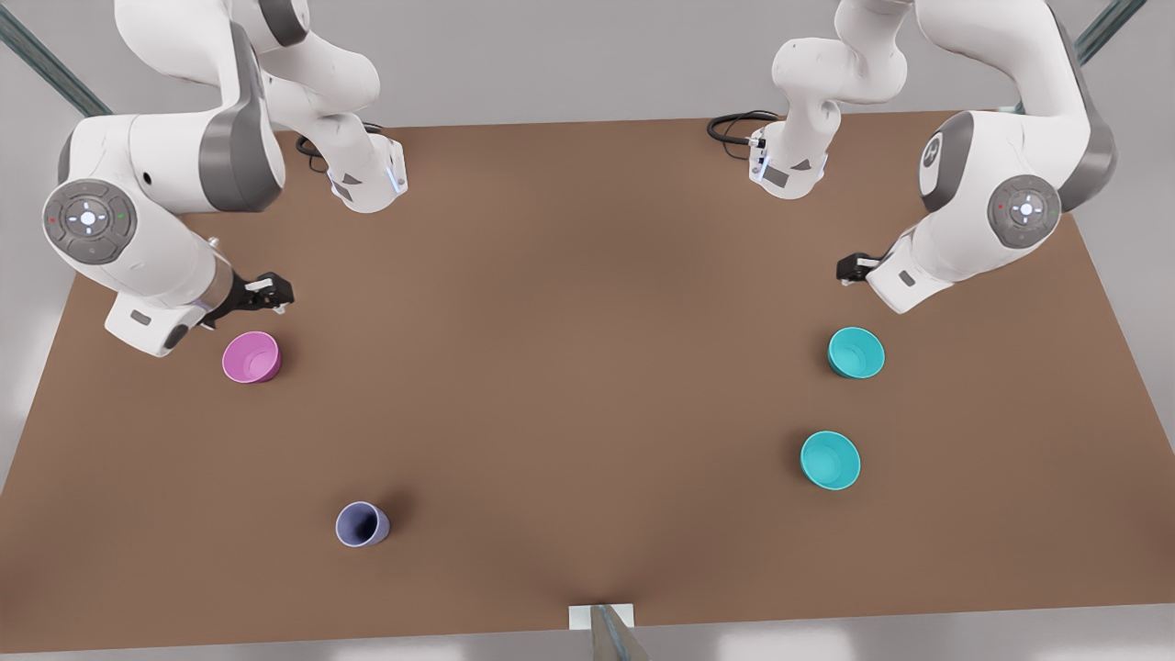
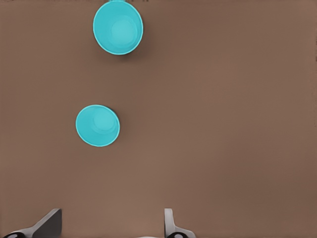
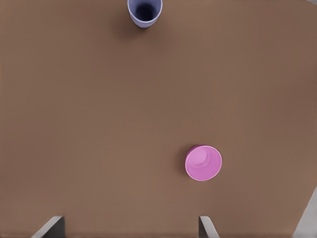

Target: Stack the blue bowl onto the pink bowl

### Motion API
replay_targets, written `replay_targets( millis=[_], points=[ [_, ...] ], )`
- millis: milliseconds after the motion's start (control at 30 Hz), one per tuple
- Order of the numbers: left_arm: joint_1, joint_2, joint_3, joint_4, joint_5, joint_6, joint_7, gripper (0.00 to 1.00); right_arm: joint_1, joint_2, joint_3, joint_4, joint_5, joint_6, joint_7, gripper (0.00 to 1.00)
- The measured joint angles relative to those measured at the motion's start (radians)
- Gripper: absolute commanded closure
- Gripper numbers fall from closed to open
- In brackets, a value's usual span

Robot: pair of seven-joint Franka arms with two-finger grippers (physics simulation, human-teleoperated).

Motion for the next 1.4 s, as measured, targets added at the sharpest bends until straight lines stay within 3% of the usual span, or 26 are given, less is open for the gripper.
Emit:
replay_targets(
  millis=[167,467,867,1233,1300,1400],
  points=[
    [0.015,0.000,0.000,0.000,0.001,0.005,-0.004,0.00,-0.020,0.020,0.001,-0.028,-0.015,-0.001,-0.017,0.00],
    [0.051,0.017,0.003,0.067,0.012,-0.080,-0.027,0.00,-0.402,0.252,0.002,-0.229,0.002,0.192,-0.070,0.00],
    [0.052,0.038,0.000,0.075,-0.071,-0.124,-0.093,0.00,-0.603,0.116,0.010,-0.850,0.031,0.805,-0.150,0.00],
    [0.056,0.117,0.000,0.075,-0.077,-0.133,-0.130,0.00,-0.650,0.187,0.010,-0.891,0.093,1.025,-0.195,0.01],
    [0.057,0.121,0.000,0.075,-0.076,-0.133,-0.133,0.00,-0.648,0.194,0.014,-0.897,0.113,1.035,-0.200,0.07],
    [0.058,0.132,0.000,0.075,-0.076,-0.133,-0.137,0.00,-0.647,0.194,0.024,-0.905,0.132,1.037,-0.209,0.49]
  ],
)
